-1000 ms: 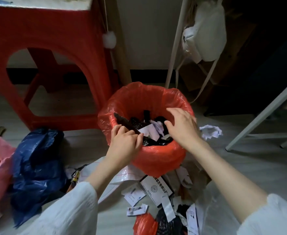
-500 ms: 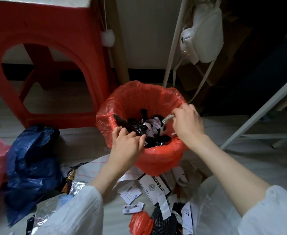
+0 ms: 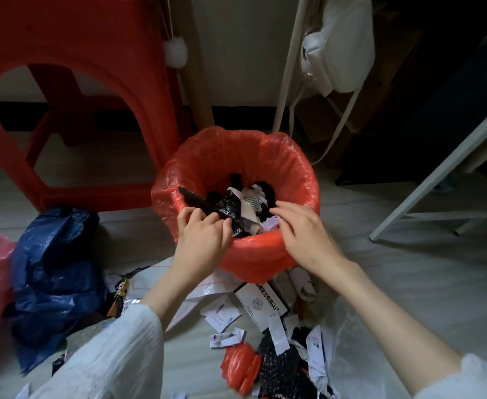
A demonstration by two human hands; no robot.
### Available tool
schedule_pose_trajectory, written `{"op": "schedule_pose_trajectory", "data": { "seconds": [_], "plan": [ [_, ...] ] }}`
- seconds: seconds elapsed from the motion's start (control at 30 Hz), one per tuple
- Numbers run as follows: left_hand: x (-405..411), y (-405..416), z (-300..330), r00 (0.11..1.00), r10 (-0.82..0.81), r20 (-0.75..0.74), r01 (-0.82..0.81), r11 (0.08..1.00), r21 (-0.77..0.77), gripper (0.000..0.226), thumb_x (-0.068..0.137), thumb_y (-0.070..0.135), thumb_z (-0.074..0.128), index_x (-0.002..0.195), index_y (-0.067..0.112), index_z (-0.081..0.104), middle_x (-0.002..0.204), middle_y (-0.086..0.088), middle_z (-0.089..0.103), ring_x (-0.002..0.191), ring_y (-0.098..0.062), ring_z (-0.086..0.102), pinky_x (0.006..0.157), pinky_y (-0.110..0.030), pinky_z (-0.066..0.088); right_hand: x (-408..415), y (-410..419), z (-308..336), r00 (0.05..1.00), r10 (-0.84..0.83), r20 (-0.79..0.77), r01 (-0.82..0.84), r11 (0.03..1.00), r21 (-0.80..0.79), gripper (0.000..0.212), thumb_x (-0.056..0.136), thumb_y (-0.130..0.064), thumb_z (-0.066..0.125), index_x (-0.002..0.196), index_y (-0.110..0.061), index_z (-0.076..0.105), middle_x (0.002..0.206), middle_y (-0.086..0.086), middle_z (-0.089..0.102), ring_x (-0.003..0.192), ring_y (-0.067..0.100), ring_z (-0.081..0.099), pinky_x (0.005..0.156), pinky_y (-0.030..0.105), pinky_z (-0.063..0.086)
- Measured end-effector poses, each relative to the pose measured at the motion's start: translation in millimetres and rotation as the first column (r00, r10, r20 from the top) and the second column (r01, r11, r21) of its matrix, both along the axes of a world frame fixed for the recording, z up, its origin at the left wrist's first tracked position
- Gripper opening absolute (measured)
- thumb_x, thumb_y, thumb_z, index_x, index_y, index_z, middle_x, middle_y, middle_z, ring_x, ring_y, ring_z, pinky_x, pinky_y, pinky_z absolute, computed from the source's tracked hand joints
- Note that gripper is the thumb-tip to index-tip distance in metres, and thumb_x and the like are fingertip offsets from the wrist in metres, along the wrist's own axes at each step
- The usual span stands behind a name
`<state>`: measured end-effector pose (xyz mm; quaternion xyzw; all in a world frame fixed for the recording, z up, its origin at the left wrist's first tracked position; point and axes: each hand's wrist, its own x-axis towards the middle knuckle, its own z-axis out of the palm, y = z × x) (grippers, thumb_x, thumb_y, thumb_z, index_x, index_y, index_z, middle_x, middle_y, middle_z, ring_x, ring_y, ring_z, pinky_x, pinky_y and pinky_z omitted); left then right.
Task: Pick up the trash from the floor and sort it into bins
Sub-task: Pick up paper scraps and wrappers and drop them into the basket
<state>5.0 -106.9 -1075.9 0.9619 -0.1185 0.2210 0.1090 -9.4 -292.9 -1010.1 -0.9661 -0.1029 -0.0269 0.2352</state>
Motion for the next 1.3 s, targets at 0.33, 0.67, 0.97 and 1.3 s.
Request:
{"op": "schedule_pose_trajectory", "data": {
  "seconds": [0.33, 0.67, 0.97, 1.3],
  "plan": [
    [-26.4, -27.1, 18.9, 0.975, -0.192, -0.11, 0.189, 0.981, -0.036, 0.039, 0.091, 0.03, 0.031, 0.093, 0.016, 0.068, 0.091, -0.002, 0.066, 0.089, -0.028, 0.059, 0.098, -0.044, 0.027, -103.3, -87.6, -48.2, 0.86, -0.458, -0.226, 0.465, 0.885, -0.023, 0.041, 0.095, -0.023, 0.048, 0.134, -0.012, 0.044, 0.139, 0.004, 0.045, 0.126, 0.022, 0.044, 0.1, 0.031, 0.036],
    [-73.6, -44.7, 23.1, 0.961, -0.275, -0.034, 0.264, 0.947, -0.184, 0.028, 0.083, 0.014, 0.043, 0.1, 0.012, 0.065, 0.105, -0.004, 0.061, 0.106, -0.024, 0.046, 0.09, -0.036, 0.029, -131.5, -77.7, -118.4, 0.538, -0.65, -0.537, 0.618, 0.737, -0.273, 0.055, 0.092, -0.037, 0.054, 0.129, 0.001, 0.04, 0.13, 0.019, 0.049, 0.116, 0.036, 0.051, 0.089, 0.04, 0.046],
    [-100.5, -62.8, 69.5, 0.759, -0.34, -0.555, 0.303, 0.939, -0.16, 0.029, 0.095, 0.024, 0.044, 0.122, 0.025, 0.053, 0.118, 0.003, 0.052, 0.111, -0.02, 0.045, 0.097, -0.039, 0.036, -137.0, -82.0, -10.6, 0.542, -0.765, -0.349, 0.81, 0.586, -0.028, 0.027, 0.093, -0.007, 0.043, 0.113, 0.004, 0.058, 0.114, 0.025, 0.062, 0.104, 0.038, 0.058, 0.071, 0.029, 0.038],
    [-117.2, -77.2, 215.2, 0.567, -0.551, -0.612, -0.271, 0.577, -0.771, 0.059, 0.081, 0.05, 0.063, 0.125, 0.013, 0.052, 0.113, -0.01, 0.066, 0.101, -0.027, 0.065, 0.092, -0.044, 0.051, -143.4, -42.5, 156.8, 0.838, -0.163, -0.52, 0.535, 0.061, 0.843, 0.016, 0.089, -0.002, 0.055, 0.101, -0.008, 0.062, 0.087, 0.007, 0.067, 0.08, 0.021, 0.063, 0.072, 0.035, 0.052]
  ]
}}
